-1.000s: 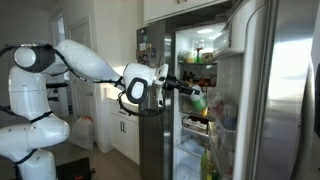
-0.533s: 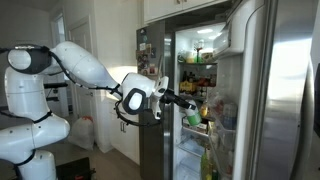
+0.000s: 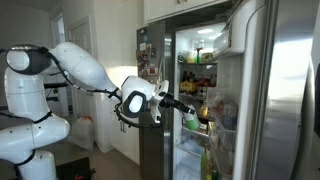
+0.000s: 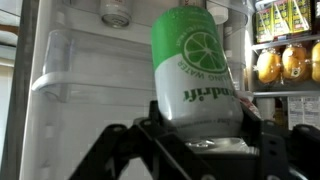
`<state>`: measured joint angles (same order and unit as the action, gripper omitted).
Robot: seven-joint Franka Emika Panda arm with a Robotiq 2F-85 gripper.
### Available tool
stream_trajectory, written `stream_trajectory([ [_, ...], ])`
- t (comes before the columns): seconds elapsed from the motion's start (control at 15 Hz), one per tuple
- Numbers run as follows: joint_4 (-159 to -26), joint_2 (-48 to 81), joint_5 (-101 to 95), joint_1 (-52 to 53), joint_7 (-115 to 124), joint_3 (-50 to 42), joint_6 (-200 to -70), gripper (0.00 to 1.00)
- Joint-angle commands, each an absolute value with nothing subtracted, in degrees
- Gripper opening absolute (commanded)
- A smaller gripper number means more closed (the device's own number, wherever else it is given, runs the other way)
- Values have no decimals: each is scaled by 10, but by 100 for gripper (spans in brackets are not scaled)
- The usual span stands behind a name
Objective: Move the soda can from the second compartment on the refrigerator door to the one just below it
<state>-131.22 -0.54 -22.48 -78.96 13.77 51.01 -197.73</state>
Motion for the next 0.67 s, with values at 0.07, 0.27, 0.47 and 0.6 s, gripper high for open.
stream_trajectory([
  [0.07,-1317,-7,-224,-792,121,505,-1989,48],
  [0.27,-1338,-3,-222,-796,102,504,-1990,48],
  [0.47,-1347,6,-213,-798,84,505,-1990,48],
  [0.6,-1340,16,-206,-800,72,506,-1990,48],
])
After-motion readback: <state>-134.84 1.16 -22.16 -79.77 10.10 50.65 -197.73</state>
